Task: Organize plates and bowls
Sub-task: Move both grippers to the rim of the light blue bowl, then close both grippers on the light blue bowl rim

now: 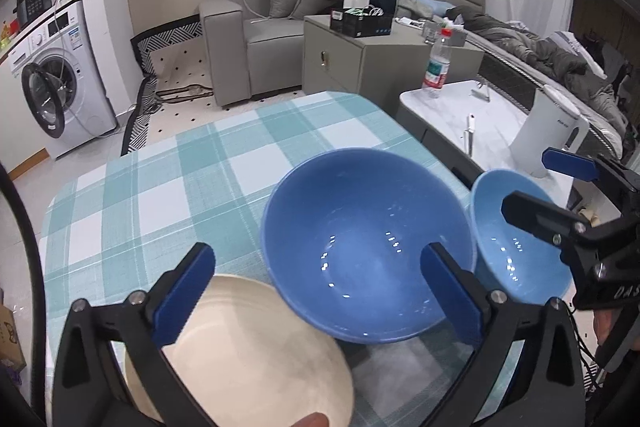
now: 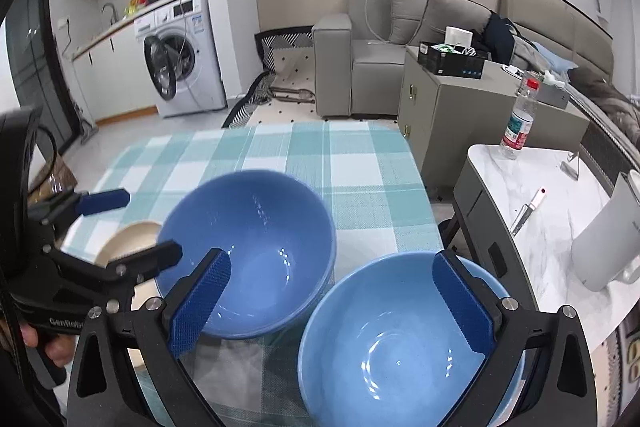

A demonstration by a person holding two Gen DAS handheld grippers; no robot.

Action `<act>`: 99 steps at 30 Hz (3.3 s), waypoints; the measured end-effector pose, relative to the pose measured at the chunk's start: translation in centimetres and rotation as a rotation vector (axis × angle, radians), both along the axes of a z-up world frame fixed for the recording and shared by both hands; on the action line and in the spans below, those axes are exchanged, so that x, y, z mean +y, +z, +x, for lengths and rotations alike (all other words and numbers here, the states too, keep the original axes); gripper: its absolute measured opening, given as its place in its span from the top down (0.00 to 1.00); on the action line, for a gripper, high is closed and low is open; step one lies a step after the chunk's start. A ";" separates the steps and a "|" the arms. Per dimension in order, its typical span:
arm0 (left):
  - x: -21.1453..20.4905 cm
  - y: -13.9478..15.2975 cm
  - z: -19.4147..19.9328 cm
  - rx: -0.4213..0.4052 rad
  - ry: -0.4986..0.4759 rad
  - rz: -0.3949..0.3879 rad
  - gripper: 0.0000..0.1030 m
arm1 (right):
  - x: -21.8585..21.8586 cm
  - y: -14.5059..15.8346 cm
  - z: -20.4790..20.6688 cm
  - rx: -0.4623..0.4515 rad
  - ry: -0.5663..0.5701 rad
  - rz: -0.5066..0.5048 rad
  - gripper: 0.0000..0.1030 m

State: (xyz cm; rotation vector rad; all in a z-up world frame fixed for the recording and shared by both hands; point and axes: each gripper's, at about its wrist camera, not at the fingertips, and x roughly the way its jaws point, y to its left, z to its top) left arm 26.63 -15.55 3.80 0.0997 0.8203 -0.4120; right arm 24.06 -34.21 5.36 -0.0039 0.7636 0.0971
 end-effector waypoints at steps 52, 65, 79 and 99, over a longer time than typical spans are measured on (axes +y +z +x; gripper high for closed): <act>-10.6 -1.2 -5.7 0.049 -0.261 -0.013 0.04 | -13.6 -2.2 -6.8 0.060 -0.232 0.037 0.00; -12.5 -1.5 -6.7 0.070 -0.327 -0.006 0.28 | -14.6 -4.2 -6.4 0.097 -0.235 0.062 0.00; -12.9 -3.0 -5.7 0.190 -0.292 -0.084 0.41 | -14.3 -5.9 -5.5 0.143 -0.186 0.062 0.00; -14.2 -3.6 -4.6 0.179 -0.303 -0.076 0.43 | -15.6 -7.3 -4.0 0.180 -0.187 0.097 0.32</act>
